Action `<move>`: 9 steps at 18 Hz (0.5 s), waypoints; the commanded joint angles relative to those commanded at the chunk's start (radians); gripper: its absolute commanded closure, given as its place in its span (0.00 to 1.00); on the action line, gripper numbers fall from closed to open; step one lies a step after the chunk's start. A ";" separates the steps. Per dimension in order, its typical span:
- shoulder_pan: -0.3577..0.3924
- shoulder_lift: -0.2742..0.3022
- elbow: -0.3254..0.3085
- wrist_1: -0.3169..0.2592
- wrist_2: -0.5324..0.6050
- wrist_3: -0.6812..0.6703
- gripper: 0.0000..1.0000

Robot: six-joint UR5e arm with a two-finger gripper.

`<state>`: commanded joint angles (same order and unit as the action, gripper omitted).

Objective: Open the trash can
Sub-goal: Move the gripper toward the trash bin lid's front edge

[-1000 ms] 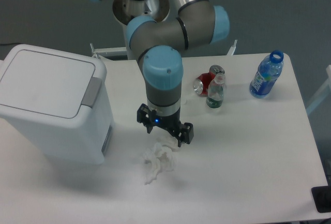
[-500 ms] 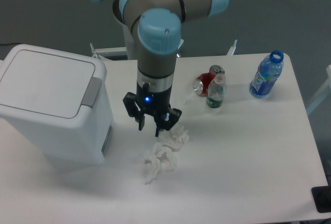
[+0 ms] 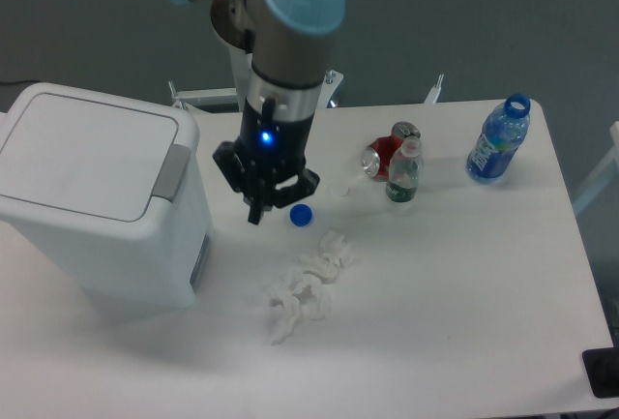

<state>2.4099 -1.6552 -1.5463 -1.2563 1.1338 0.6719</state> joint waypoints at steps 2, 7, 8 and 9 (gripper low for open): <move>-0.002 0.018 -0.005 -0.003 -0.019 -0.023 0.97; -0.014 0.031 -0.006 -0.003 -0.060 -0.100 0.98; -0.021 0.037 -0.008 -0.003 -0.062 -0.107 0.98; -0.029 0.038 -0.012 -0.002 -0.063 -0.113 0.98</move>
<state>2.3808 -1.6168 -1.5585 -1.2579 1.0707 0.5584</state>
